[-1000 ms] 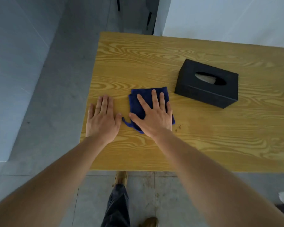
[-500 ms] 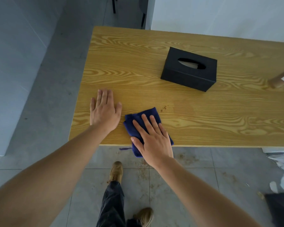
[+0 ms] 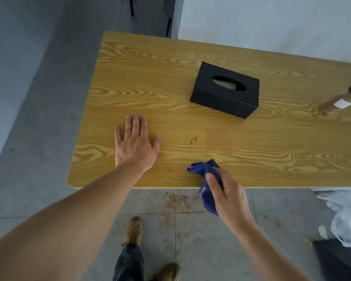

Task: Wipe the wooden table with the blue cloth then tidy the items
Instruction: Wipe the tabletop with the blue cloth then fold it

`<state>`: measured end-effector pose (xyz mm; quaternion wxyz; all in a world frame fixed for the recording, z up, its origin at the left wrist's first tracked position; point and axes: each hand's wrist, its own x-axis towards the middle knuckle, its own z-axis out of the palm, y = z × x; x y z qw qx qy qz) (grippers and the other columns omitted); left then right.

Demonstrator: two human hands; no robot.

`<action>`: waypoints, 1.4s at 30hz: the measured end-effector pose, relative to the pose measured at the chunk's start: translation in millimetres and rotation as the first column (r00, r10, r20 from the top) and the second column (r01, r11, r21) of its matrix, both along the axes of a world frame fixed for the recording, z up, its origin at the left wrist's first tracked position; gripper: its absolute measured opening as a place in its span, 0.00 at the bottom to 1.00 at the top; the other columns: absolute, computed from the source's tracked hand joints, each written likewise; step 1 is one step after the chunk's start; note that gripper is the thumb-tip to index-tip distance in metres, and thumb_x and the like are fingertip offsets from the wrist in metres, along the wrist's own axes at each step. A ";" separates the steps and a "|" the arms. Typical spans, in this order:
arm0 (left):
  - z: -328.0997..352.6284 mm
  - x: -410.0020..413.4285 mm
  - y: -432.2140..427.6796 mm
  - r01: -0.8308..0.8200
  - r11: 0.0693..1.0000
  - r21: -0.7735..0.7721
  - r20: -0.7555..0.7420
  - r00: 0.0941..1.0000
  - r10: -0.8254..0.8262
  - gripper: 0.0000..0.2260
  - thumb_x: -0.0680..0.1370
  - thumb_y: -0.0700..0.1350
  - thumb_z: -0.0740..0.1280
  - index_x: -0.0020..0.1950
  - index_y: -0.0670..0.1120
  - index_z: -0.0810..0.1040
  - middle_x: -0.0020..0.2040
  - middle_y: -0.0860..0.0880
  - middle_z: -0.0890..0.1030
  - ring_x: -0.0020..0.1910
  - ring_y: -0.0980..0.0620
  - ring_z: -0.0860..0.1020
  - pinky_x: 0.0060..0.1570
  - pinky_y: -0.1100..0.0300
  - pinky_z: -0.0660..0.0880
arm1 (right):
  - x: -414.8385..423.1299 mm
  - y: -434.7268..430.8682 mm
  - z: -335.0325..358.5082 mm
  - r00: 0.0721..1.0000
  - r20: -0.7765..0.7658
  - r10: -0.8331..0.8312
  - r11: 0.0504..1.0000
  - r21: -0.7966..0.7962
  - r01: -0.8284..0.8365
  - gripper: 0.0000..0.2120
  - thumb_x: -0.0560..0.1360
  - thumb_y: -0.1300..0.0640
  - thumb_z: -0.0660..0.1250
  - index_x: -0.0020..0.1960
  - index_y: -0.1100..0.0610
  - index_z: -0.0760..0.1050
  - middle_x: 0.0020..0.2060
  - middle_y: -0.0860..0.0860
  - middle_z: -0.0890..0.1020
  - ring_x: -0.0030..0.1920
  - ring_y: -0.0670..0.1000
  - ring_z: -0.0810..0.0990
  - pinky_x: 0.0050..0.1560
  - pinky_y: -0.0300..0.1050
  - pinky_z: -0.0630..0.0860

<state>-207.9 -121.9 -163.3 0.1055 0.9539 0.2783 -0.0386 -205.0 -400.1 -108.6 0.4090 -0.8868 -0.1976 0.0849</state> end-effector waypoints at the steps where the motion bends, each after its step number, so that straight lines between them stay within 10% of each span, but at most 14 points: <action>1: 0.2 0.2 0.0 0.002 1.000 0.002 -0.004 1.000 -0.002 0.37 0.81 0.67 0.37 0.85 0.48 0.41 0.86 0.48 0.41 0.84 0.47 0.39 0.81 0.41 0.39 | 8.1 1.8 9.6 0.999 -0.005 -0.050 0.998 0.023 0.050 0.12 0.84 0.48 0.61 0.48 0.51 0.79 0.34 0.46 0.79 0.38 0.47 0.78 0.38 0.35 0.69; 8: -1.9 0.7 -0.5 0.000 1.000 -0.004 0.023 1.000 0.001 0.36 0.82 0.66 0.39 0.86 0.48 0.42 0.86 0.48 0.42 0.84 0.48 0.39 0.81 0.41 0.38 | 100.9 87.6 31.1 0.949 0.315 0.028 0.994 -0.106 0.006 0.15 0.86 0.50 0.58 0.52 0.56 0.80 0.49 0.50 0.83 0.51 0.53 0.81 0.55 0.57 0.74; 12: -4.7 0.6 -0.8 -0.005 1.000 0.004 0.042 0.999 0.005 0.35 0.83 0.64 0.39 0.86 0.48 0.43 0.87 0.47 0.44 0.85 0.47 0.41 0.81 0.40 0.40 | 143.9 146.6 3.6 0.924 0.341 0.175 0.942 -0.330 -0.057 0.19 0.86 0.47 0.58 0.64 0.56 0.81 0.61 0.53 0.83 0.68 0.56 0.76 0.66 0.54 0.67; 19: -6.4 -0.1 -0.5 -0.004 1.000 0.003 0.059 0.998 0.004 0.32 0.84 0.60 0.39 0.86 0.48 0.45 0.87 0.47 0.46 0.85 0.47 0.42 0.81 0.40 0.41 | 156.1 162.8 -39.9 0.919 0.206 0.335 0.789 -0.595 -0.154 0.31 0.82 0.31 0.44 0.82 0.38 0.58 0.84 0.49 0.56 0.83 0.52 0.49 0.79 0.57 0.52; 29: -1.9 -0.9 -1.5 -0.012 1.000 -0.015 0.045 0.999 0.012 0.31 0.84 0.59 0.39 0.86 0.48 0.46 0.87 0.48 0.46 0.85 0.47 0.42 0.81 0.40 0.42 | 95.3 122.3 -44.6 0.928 0.175 0.329 0.765 -0.626 -0.153 0.31 0.79 0.25 0.39 0.81 0.31 0.46 0.85 0.51 0.46 0.84 0.56 0.42 0.80 0.61 0.45; 42: 7.2 -1.0 -1.4 0.002 0.999 -0.039 0.012 1.000 -0.002 0.33 0.84 0.62 0.37 0.86 0.48 0.44 0.87 0.48 0.44 0.85 0.47 0.41 0.81 0.41 0.40 | 7.7 47.3 -41.1 0.822 0.174 0.542 0.738 -0.567 -0.367 0.26 0.86 0.35 0.45 0.83 0.38 0.55 0.84 0.44 0.54 0.84 0.48 0.46 0.81 0.53 0.47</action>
